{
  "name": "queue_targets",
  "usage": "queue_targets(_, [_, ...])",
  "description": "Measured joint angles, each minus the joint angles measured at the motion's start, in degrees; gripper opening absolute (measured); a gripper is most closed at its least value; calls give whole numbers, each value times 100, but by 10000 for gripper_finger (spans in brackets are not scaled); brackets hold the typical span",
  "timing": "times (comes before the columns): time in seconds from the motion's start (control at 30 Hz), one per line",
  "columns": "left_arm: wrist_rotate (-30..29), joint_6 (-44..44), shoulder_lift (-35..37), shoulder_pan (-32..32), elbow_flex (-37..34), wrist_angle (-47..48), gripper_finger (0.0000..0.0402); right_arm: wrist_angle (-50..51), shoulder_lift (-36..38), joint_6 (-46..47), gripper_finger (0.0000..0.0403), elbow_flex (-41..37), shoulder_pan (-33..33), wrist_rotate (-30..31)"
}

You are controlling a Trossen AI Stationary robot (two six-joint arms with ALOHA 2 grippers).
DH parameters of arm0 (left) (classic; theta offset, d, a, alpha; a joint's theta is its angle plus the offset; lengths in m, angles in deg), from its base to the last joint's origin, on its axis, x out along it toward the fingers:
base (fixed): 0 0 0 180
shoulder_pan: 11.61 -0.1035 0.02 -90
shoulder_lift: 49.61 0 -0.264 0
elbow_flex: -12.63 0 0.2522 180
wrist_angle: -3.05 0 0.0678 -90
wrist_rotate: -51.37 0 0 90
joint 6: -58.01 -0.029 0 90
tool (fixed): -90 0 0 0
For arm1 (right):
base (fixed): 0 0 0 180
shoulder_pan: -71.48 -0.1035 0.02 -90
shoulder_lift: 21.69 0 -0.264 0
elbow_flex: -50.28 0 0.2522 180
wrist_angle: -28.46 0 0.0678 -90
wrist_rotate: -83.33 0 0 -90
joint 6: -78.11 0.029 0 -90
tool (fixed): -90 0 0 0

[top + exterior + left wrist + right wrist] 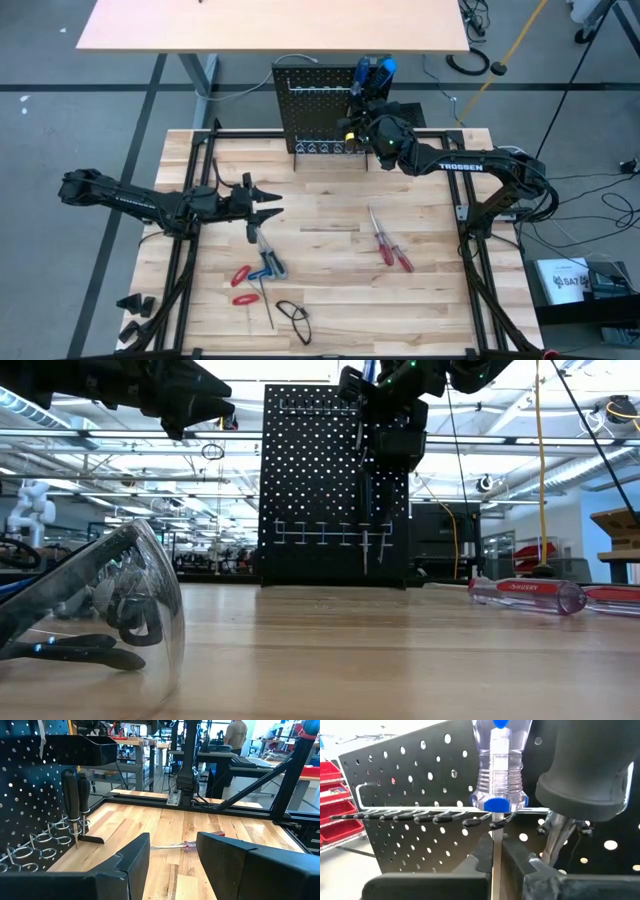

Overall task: Hang tools onto peg board
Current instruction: Hang the transparent screwdriver on the pegboard

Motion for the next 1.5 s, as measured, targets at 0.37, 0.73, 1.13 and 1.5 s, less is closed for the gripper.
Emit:
queue_targets(0.37, [0,1,0,1,0,-1,171,326,4,85,103,-1,0,27])
queue_targets(0.73, [2,0,0,2,0,0,171,677,7,-329,177,-2,-109,-14])
queue_targets(1.13, [2,2,0,0,0,0,171,651,7,-693,217,-2,-536,-3])
queue_targets(1.5, [26,2,0,0,2,0,171,820,7,-593,215,-2,-1125,-21])
